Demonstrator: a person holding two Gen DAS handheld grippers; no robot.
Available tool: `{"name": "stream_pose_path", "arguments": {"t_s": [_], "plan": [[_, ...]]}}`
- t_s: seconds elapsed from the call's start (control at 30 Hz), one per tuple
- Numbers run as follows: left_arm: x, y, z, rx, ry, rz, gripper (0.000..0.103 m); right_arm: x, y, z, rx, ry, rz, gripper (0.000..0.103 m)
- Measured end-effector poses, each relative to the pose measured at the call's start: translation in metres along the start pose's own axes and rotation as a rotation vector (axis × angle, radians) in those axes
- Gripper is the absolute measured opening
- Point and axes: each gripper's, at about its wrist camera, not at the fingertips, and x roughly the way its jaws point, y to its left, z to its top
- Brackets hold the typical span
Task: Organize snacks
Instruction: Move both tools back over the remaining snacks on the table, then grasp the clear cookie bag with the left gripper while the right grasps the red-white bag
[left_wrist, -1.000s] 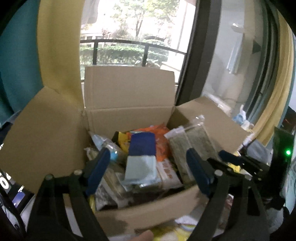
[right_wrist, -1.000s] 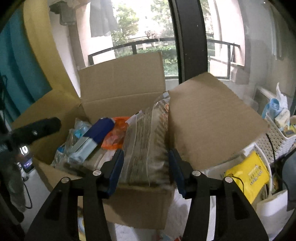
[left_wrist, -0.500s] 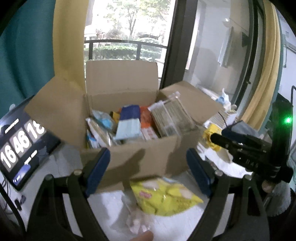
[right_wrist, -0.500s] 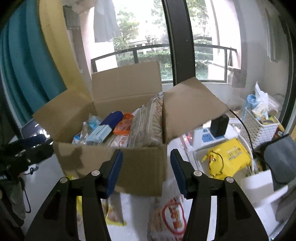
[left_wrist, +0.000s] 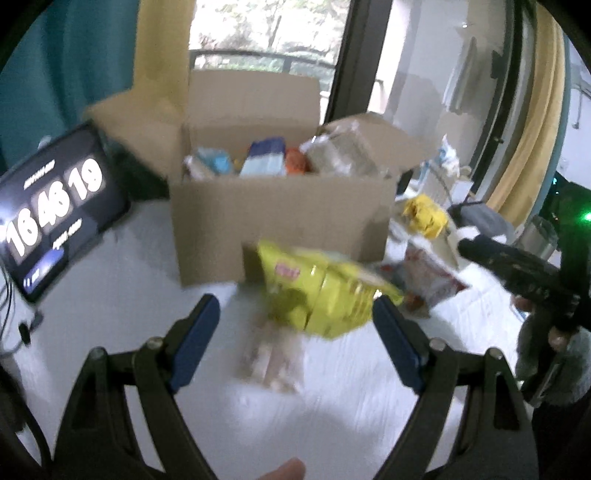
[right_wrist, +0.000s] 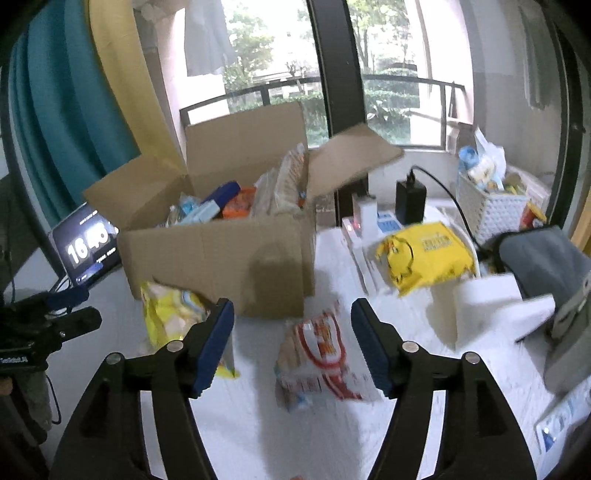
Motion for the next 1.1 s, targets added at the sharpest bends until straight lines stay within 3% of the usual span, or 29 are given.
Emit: {"name": "stream_pose_path", "arguments": {"t_s": [0.17, 0.27, 0.77, 0.97, 1.1], "plan": [[0.011, 0.007, -0.028, -0.031, 0.058, 0.023, 0.086, 0.003, -0.012, -0.021, 0.012, 0.038, -0.011, 0.074], [0.020, 0.009, -0.038, -0.035, 0.087, 0.036, 0.086, 0.009, -0.021, -0.031, 0.024, 0.059, -0.009, 0.083], [0.084, 0.013, -0.048, 0.015, 0.209, 0.138, 0.086, 0.051, -0.041, -0.041, 0.085, 0.120, 0.064, 0.084], [0.095, 0.014, -0.050, 0.047, 0.211, 0.140, 0.085, 0.073, -0.035, -0.041, 0.076, 0.155, 0.081, 0.084], [0.094, 0.015, -0.050, 0.070, 0.204, 0.143, 0.073, 0.086, -0.032, -0.047, 0.064, 0.199, 0.071, 0.084]]}}
